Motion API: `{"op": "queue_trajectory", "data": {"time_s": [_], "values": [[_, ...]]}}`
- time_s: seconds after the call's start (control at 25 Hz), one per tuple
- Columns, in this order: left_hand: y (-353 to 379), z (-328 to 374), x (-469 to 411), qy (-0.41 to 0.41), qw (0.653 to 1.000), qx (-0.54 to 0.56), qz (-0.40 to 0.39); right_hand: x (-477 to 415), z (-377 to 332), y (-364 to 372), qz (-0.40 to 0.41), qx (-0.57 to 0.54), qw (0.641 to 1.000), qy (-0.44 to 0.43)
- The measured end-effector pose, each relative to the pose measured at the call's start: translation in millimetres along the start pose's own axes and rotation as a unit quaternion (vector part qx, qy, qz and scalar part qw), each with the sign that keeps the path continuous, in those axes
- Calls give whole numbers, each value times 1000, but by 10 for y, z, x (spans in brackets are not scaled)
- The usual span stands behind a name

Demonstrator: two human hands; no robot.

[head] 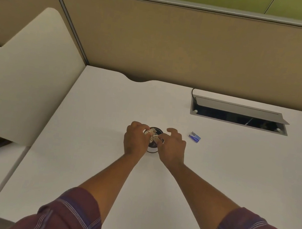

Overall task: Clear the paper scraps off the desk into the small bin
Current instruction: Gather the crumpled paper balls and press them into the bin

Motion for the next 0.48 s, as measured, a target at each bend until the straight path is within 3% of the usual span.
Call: {"op": "queue_trajectory", "data": {"time_s": [0.2, 0.36, 0.48], "values": [[147, -80, -108, 15, 996, -87, 1, -54, 60, 186, -79, 44, 994, 58], [227, -65, -140, 42, 987, -157, 5, -168, 89, 290, -150, 36, 975, 160], [283, -67, -160, 39, 983, -180, -12, -230, 65, 327, -182, 62, 966, 176]]}}
Point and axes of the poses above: each hand's wrist, its own x-axis away from the middle knuckle, its own y-axis out of the palm, z = x × y, the point moved 6 cm from there along -x, towards the middle knuckle, and after that the axes turned 15 degrees about -y, right-handed, at the moved point
